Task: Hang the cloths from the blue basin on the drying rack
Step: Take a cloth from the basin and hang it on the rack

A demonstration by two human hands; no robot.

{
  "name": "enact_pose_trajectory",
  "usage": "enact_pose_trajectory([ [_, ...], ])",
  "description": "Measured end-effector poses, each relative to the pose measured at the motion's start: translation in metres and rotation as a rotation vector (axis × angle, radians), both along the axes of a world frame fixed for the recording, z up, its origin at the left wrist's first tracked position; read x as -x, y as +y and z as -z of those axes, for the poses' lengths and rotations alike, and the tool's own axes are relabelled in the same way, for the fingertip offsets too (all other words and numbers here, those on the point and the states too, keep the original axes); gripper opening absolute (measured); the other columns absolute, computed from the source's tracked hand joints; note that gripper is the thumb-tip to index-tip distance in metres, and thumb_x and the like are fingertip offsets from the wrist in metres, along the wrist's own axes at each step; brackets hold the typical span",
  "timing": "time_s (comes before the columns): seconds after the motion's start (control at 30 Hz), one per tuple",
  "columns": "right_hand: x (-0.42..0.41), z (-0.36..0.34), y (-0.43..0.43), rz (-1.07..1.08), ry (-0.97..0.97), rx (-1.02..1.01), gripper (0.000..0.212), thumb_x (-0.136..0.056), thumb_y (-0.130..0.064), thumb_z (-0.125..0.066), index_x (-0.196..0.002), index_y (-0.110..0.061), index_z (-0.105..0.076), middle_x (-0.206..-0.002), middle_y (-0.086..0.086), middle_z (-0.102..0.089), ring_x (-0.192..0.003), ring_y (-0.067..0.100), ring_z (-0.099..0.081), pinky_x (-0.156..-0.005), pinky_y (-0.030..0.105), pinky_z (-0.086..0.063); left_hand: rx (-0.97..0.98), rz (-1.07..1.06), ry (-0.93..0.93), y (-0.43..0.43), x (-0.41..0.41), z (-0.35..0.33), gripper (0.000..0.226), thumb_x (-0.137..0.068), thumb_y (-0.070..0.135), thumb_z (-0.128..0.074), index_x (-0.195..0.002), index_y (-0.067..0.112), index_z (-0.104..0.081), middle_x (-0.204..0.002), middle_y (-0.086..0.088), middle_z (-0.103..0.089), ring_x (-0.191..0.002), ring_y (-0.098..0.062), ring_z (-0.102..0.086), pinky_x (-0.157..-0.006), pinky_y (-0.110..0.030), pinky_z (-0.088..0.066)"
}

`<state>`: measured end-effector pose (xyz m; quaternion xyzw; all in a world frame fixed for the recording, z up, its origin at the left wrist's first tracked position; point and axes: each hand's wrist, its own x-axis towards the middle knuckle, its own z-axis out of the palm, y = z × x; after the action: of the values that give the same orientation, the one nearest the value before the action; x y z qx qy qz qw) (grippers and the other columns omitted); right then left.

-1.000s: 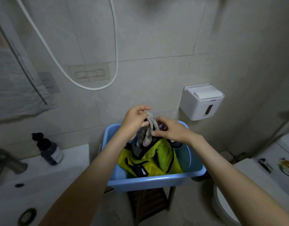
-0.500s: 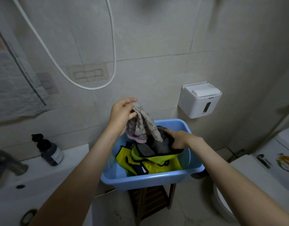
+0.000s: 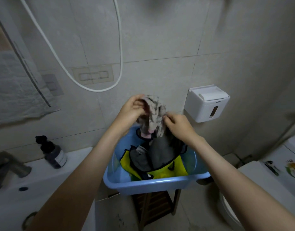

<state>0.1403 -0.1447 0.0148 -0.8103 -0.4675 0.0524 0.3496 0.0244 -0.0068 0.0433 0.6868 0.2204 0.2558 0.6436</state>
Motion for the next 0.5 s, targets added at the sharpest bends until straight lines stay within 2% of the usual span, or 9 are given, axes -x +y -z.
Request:
enact_pose_trajectory([
  [0.1,0.0,-0.013,0.005,0.012,0.047,-0.162,0.033,-0.098,-0.015,-0.046,-0.066,-0.016,-0.039,-0.055,-0.003,-0.04,-0.061,0.014,-0.042,-0.057,0.032,-0.024,-0.243,-0.006,0.252,0.0,0.0,0.014,0.06,-0.069,0.019,-0.075,-0.124,0.018,-0.051,-0.117,-0.015,-0.045,-0.1,-0.02,-0.053,-0.063,-0.006,-0.046],
  [0.17,0.0,-0.022,0.007,0.009,0.069,-0.237,0.036,-0.098,-0.014,-0.046,-0.064,-0.02,-0.038,-0.054,-0.005,-0.039,-0.055,0.008,-0.037,-0.053,0.025,-0.028,-0.277,-0.007,0.299,-0.004,0.002,0.015,0.058,-0.072,0.029,-0.077,-0.121,0.03,-0.046,-0.12,-0.007,-0.033,-0.112,-0.02,-0.043,-0.071,-0.008,-0.047],
  [0.23,0.001,-0.029,0.008,-0.011,0.087,-0.287,0.039,-0.099,-0.014,-0.046,-0.062,-0.023,-0.037,-0.053,-0.006,-0.038,-0.053,0.005,-0.036,-0.052,0.019,-0.029,-0.287,0.014,0.317,-0.006,0.001,0.014,0.066,-0.07,0.038,-0.079,-0.123,0.036,-0.039,-0.12,0.001,-0.029,-0.115,-0.016,-0.037,-0.085,-0.021,-0.047],
  [0.27,0.0,-0.03,0.008,-0.02,0.108,-0.3,0.038,-0.099,-0.014,-0.046,-0.062,-0.021,-0.039,-0.054,-0.004,-0.038,-0.053,0.004,-0.035,-0.052,0.019,-0.028,-0.266,0.036,0.313,-0.007,0.0,0.013,0.069,-0.071,0.037,-0.079,-0.126,0.033,-0.037,-0.122,0.002,-0.032,-0.114,-0.013,-0.039,-0.082,-0.023,-0.048],
  [0.33,-0.002,-0.031,0.007,-0.042,0.153,-0.316,0.032,-0.099,-0.015,-0.046,-0.067,-0.008,-0.047,-0.061,0.006,-0.043,-0.06,0.007,-0.039,-0.058,0.029,-0.032,-0.184,0.078,0.232,-0.008,-0.005,0.01,0.064,-0.074,0.029,-0.078,-0.127,0.026,-0.042,-0.125,0.001,-0.051,-0.103,-0.012,-0.056,-0.067,-0.024,-0.053],
  [0.4,-0.002,-0.028,0.006,-0.092,0.295,-0.323,0.016,-0.098,-0.013,-0.048,-0.087,-0.009,-0.059,-0.076,0.005,-0.057,-0.072,0.008,-0.051,-0.067,0.034,-0.044,-0.167,0.02,0.182,-0.007,-0.009,0.01,0.048,-0.078,0.019,-0.073,-0.122,0.023,-0.052,-0.117,-0.001,-0.064,-0.091,-0.012,-0.064,-0.061,-0.021,-0.055],
  [0.43,-0.002,-0.025,0.004,-0.133,0.388,-0.303,0.012,-0.096,-0.011,-0.051,-0.104,-0.015,-0.059,-0.088,-0.001,-0.062,-0.079,0.005,-0.056,-0.074,0.03,-0.049,-0.196,-0.014,0.188,-0.009,-0.009,0.009,0.043,-0.08,0.016,-0.069,-0.12,0.023,-0.055,-0.115,0.001,-0.066,-0.092,-0.012,-0.064,-0.066,-0.021,-0.055],
  [0.5,-0.003,-0.019,-0.001,-0.171,0.435,-0.21,0.044,-0.09,-0.011,-0.062,-0.129,-0.022,-0.046,-0.107,-0.007,-0.061,-0.088,-0.005,-0.057,-0.08,0.012,-0.047,-0.182,-0.012,0.202,-0.009,-0.011,0.011,0.039,-0.084,0.013,-0.063,-0.119,0.027,-0.056,-0.115,0.001,-0.066,-0.1,-0.015,-0.063,-0.082,-0.031,-0.054],
])
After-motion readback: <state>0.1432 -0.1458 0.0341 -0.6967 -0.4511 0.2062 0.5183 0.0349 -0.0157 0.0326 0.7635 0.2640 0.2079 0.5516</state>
